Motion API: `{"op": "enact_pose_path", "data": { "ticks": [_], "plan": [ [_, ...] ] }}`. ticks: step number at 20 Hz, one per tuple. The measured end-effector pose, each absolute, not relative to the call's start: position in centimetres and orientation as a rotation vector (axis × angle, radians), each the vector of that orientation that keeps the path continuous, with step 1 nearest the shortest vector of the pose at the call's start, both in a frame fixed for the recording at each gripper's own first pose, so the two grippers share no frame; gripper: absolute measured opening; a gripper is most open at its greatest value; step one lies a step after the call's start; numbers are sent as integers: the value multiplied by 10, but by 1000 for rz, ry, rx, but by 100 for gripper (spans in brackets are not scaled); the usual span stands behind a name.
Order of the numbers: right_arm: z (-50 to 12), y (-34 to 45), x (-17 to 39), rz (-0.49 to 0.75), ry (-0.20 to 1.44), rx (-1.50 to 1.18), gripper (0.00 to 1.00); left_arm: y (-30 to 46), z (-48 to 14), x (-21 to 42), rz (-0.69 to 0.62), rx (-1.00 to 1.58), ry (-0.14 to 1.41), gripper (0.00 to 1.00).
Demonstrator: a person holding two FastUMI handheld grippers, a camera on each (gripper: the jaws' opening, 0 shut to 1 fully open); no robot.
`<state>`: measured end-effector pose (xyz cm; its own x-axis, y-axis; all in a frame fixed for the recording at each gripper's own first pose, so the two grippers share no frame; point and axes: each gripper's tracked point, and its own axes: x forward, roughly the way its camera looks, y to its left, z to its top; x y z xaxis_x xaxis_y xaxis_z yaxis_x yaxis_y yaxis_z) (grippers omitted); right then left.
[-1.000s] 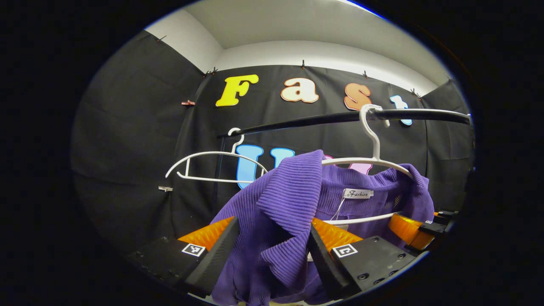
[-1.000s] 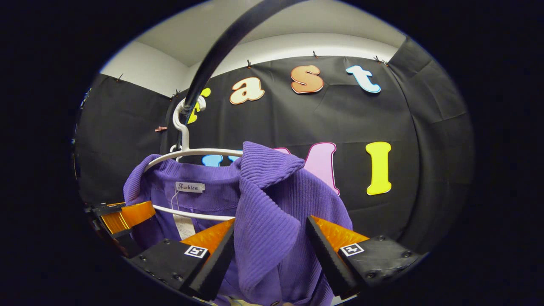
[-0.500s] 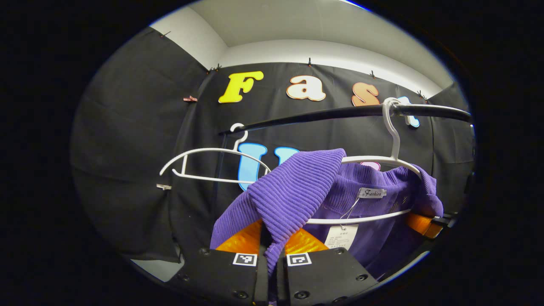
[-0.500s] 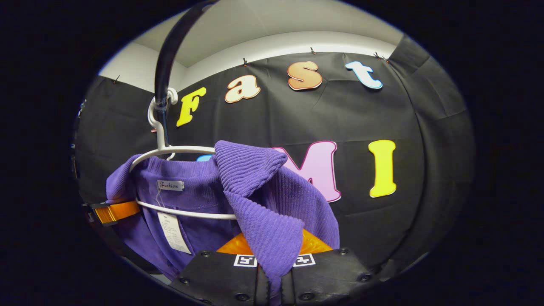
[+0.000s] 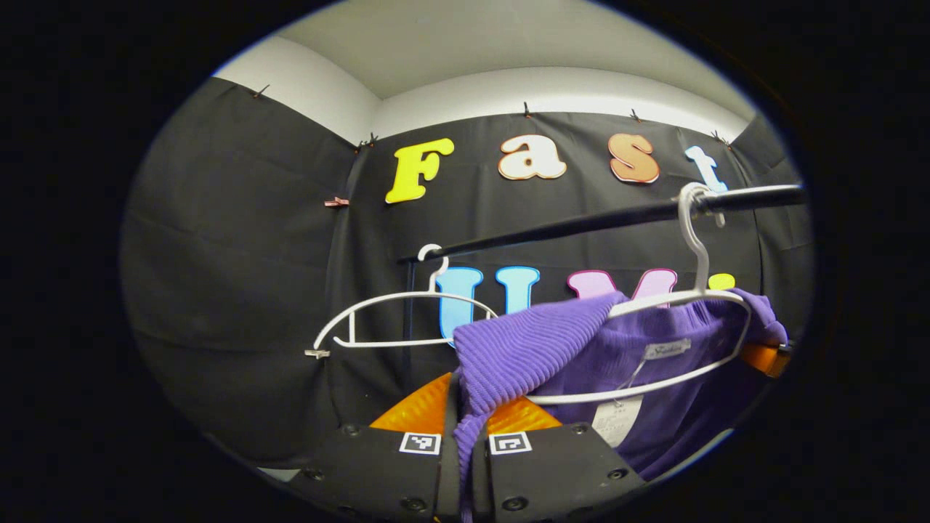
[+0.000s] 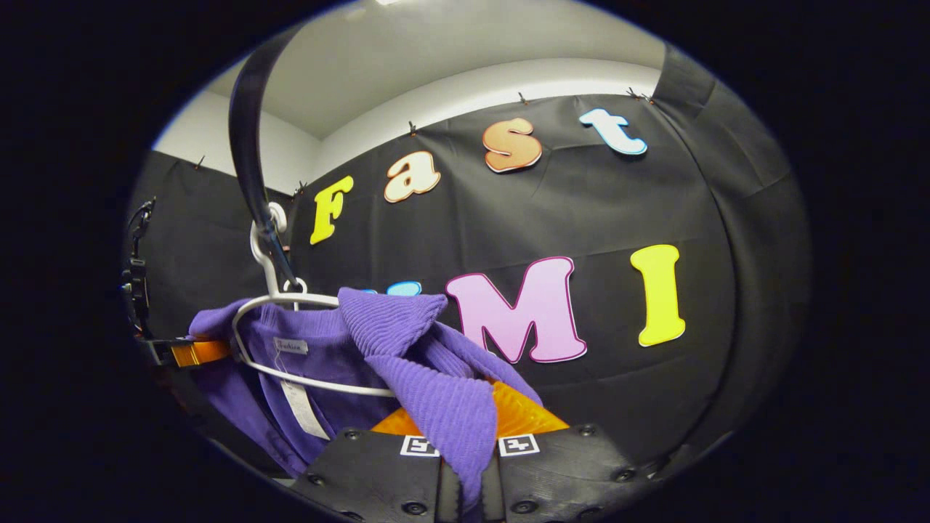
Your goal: Grasp the clothes on the hanger with both hands and then place them into the laundry hamper below.
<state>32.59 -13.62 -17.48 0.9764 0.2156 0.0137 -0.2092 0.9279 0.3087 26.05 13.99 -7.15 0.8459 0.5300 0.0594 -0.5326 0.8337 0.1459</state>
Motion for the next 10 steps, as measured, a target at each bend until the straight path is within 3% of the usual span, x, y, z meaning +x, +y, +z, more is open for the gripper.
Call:
{"op": "enact_pose_path", "data": {
  "ticks": [10],
  "plan": [
    [-148,-151,332,263,-46,393,18,140,-22,270,500,308,-84,10]
  ]
}}
